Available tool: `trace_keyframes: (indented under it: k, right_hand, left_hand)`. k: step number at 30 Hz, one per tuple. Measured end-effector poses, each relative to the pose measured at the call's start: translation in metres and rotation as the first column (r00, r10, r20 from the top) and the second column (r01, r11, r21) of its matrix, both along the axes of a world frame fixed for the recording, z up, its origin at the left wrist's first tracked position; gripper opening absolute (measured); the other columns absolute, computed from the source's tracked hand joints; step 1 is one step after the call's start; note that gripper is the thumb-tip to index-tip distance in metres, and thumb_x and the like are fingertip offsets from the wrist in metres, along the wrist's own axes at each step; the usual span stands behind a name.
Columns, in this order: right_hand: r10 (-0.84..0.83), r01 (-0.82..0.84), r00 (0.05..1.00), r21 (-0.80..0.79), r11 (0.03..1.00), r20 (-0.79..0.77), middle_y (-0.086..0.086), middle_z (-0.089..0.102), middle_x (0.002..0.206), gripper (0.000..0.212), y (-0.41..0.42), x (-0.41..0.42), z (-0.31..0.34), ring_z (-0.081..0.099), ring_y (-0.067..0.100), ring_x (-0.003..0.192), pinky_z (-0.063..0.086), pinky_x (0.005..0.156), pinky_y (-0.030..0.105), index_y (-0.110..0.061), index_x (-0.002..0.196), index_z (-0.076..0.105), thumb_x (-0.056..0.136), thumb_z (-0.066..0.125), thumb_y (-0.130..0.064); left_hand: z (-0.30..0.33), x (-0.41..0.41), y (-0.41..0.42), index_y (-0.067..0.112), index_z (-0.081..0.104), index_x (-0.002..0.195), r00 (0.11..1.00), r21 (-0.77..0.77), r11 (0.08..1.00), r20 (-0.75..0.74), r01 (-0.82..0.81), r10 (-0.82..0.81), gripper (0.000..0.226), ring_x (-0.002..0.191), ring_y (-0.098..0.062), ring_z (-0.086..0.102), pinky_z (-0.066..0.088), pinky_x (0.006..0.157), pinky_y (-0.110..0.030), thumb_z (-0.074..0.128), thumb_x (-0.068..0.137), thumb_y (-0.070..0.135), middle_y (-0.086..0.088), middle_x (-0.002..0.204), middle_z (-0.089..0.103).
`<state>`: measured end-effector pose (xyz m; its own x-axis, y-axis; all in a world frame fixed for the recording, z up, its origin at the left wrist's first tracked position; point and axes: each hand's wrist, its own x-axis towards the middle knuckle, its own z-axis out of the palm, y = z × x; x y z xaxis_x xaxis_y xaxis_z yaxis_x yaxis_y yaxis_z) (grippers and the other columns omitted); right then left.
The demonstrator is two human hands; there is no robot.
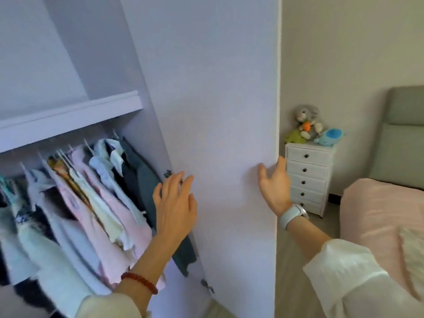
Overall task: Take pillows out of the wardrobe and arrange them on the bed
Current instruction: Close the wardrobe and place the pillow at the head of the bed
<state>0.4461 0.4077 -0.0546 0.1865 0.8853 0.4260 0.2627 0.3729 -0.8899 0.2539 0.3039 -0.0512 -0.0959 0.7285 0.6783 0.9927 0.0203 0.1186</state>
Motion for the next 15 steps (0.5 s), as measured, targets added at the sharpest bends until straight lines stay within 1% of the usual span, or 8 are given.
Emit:
trace_keyframes:
  k: [2, 3, 5, 7, 8, 10, 12, 15]
  right_hand:
    - [-0.017, 0.017, 1.0, 0.108, 0.994, 0.003, 0.001, 0.061, 0.104, 0.032, -0.022, -0.008, -0.012, 0.061, 0.029, 0.094, 0.043, 0.075, 0.029, -0.012, 0.116, 0.042, 0.088, 0.052, -0.024]
    - [0.015, -0.017, 1.0, 0.162, 0.987, 0.01, 0.0, 0.06, 0.106, 0.036, -0.037, -0.015, -0.018, 0.061, 0.024, 0.095, 0.043, 0.076, 0.027, -0.012, 0.12, 0.042, 0.088, 0.051, -0.025]
    - [0.189, -0.189, 0.982, 0.243, 0.951, 0.023, 0.002, 0.054, 0.121, 0.047, -0.073, -0.033, -0.029, 0.052, 0.012, 0.108, 0.042, 0.089, 0.021, -0.018, 0.131, 0.035, 0.086, 0.049, -0.025]
    - [0.378, -0.388, 0.921, 0.318, 0.865, 0.093, 0.0, 0.041, 0.133, 0.057, -0.105, -0.053, -0.037, 0.038, 0.007, 0.122, 0.03, 0.101, 0.009, -0.026, 0.137, 0.022, 0.087, 0.048, -0.022]
    - [0.452, -0.477, 0.878, 0.343, 0.809, 0.156, 0.0, 0.035, 0.137, 0.061, -0.119, -0.065, -0.04, 0.032, 0.007, 0.127, 0.024, 0.105, 0.008, -0.025, 0.138, 0.016, 0.087, 0.049, -0.019]
    - [0.543, -0.619, 0.785, 0.341, 0.707, 0.3, 0.003, 0.024, 0.146, 0.064, -0.139, -0.091, -0.041, 0.022, 0.012, 0.135, 0.017, 0.111, 0.016, -0.021, 0.14, 0.011, 0.087, 0.047, -0.016]
    - [0.61, -0.732, 0.677, 0.291, 0.616, 0.412, 0.005, 0.012, 0.15, 0.064, -0.157, -0.121, -0.036, 0.014, 0.018, 0.139, 0.013, 0.112, 0.022, -0.018, 0.141, 0.009, 0.088, 0.046, -0.018]
    - [0.646, -0.84, 0.508, 0.161, 0.518, 0.569, 0.017, 0.002, 0.154, 0.066, -0.174, -0.171, -0.02, 0.009, 0.03, 0.141, 0.017, 0.113, 0.033, -0.012, 0.143, 0.009, 0.089, 0.047, -0.016]
  left_hand:
    - [-0.007, -0.006, -0.023, 0.004, 0.057, 0.115, 0.997, 0.039, 0.996, 0.012, -0.076, 0.075, 0.041, 0.116, -0.037, 0.051, 0.033, 0.097, -0.06, 0.064, 0.076, -0.002, -0.02, 0.123, 0.056]
    - [-0.012, -0.007, -0.035, 0.004, 0.057, 0.115, 0.993, 0.052, 0.991, 0.011, -0.122, 0.121, 0.041, 0.116, -0.037, 0.051, 0.032, 0.097, -0.059, 0.064, 0.076, -0.002, -0.02, 0.123, 0.056]
    - [-0.021, -0.009, -0.064, 0.006, 0.056, 0.117, 0.977, 0.05, 0.975, 0.023, -0.215, 0.214, 0.04, 0.118, -0.037, 0.049, 0.031, 0.098, -0.059, 0.061, 0.078, 0.002, -0.02, 0.125, 0.055]
    - [-0.025, -0.012, -0.094, 0.007, 0.056, 0.118, 0.95, 0.049, 0.949, 0.055, -0.311, 0.308, 0.039, 0.119, -0.038, 0.048, 0.029, 0.099, -0.059, 0.057, 0.079, 0.005, -0.019, 0.126, 0.055]
    - [-0.026, -0.014, -0.111, 0.007, 0.057, 0.118, 0.928, 0.049, 0.928, 0.068, -0.37, 0.367, 0.039, 0.119, -0.038, 0.048, 0.029, 0.099, -0.059, 0.054, 0.079, 0.008, -0.019, 0.126, 0.055]
    - [-0.024, -0.018, -0.143, 0.007, 0.057, 0.118, 0.89, 0.05, 0.889, 0.074, -0.454, 0.45, 0.04, 0.118, -0.038, 0.048, 0.03, 0.098, -0.06, 0.047, 0.08, 0.014, -0.019, 0.125, 0.055]
    - [-0.019, -0.023, -0.181, 0.008, 0.057, 0.119, 0.844, 0.053, 0.843, 0.034, -0.536, 0.535, 0.043, 0.12, -0.037, 0.047, 0.032, 0.097, -0.062, 0.041, 0.08, 0.018, -0.018, 0.126, 0.054]
    - [-0.008, -0.033, -0.24, 0.009, 0.055, 0.119, 0.732, 0.105, 0.73, -0.021, -0.675, 0.681, 0.043, 0.123, -0.037, 0.044, 0.028, 0.098, -0.062, 0.048, 0.078, 0.013, -0.018, 0.128, 0.053]
